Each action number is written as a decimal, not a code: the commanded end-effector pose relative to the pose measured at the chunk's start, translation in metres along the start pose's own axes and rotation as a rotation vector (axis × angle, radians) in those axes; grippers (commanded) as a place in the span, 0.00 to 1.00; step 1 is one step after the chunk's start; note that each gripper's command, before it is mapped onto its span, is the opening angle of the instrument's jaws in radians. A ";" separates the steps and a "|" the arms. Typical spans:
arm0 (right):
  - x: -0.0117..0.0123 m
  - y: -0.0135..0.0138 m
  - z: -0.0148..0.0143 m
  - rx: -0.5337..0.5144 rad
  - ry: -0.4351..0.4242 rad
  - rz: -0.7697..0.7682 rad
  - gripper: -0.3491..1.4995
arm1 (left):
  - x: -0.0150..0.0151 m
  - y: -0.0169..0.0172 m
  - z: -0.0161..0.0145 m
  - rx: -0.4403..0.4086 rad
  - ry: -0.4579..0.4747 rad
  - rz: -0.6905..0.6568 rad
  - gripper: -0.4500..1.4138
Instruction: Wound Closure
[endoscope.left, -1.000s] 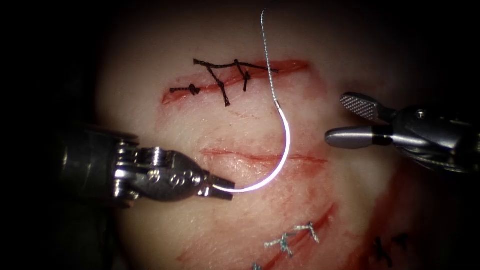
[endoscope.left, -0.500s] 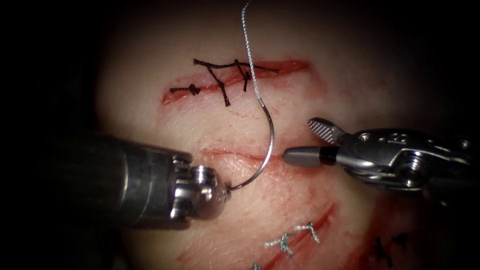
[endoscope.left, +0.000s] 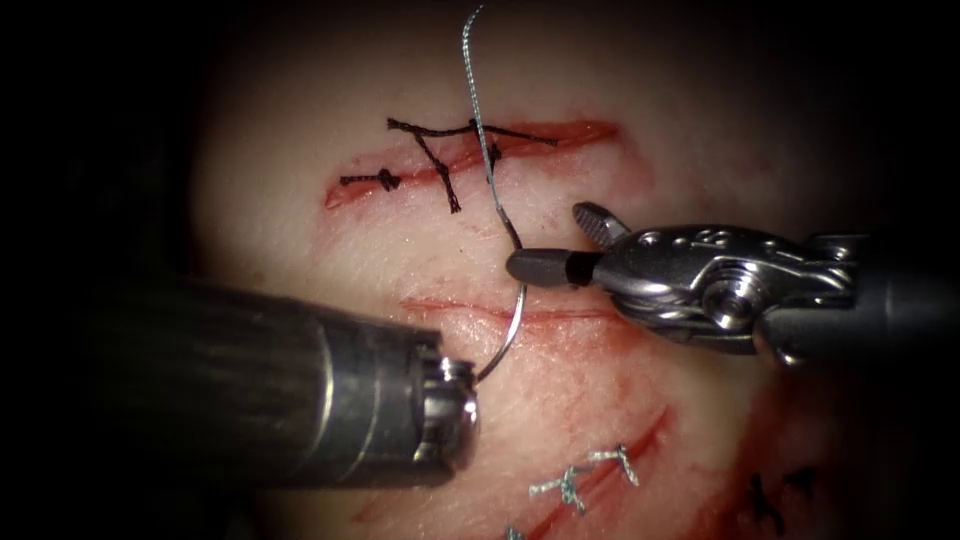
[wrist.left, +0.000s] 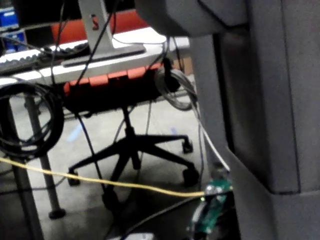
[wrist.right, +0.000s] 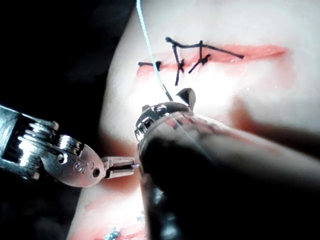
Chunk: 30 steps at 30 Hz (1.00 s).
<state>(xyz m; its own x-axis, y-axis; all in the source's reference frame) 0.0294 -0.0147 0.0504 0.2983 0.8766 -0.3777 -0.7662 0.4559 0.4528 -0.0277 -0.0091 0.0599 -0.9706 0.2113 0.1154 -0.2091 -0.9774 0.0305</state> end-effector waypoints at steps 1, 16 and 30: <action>0.0001 -0.0008 0.0013 0.007 0.000 -0.003 0.69 | 0.0005 0.0002 0.0005 -0.003 0.002 0.000 0.06; 0.0002 -0.0022 0.0045 -0.013 -0.028 -0.077 0.63 | 0.0004 -0.0002 0.0005 -0.005 0.004 0.004 0.07; 0.0002 -0.0019 0.0053 0.017 -0.035 -0.129 0.07 | 0.0003 -0.0003 0.0004 -0.001 0.005 0.006 0.10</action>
<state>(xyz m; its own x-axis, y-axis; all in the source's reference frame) 0.0330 -0.0147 0.0535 0.4157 0.8153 -0.4031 -0.7091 0.5681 0.4177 -0.0275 -0.0086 0.0598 -0.9724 0.2058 0.1103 -0.2040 -0.9786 0.0273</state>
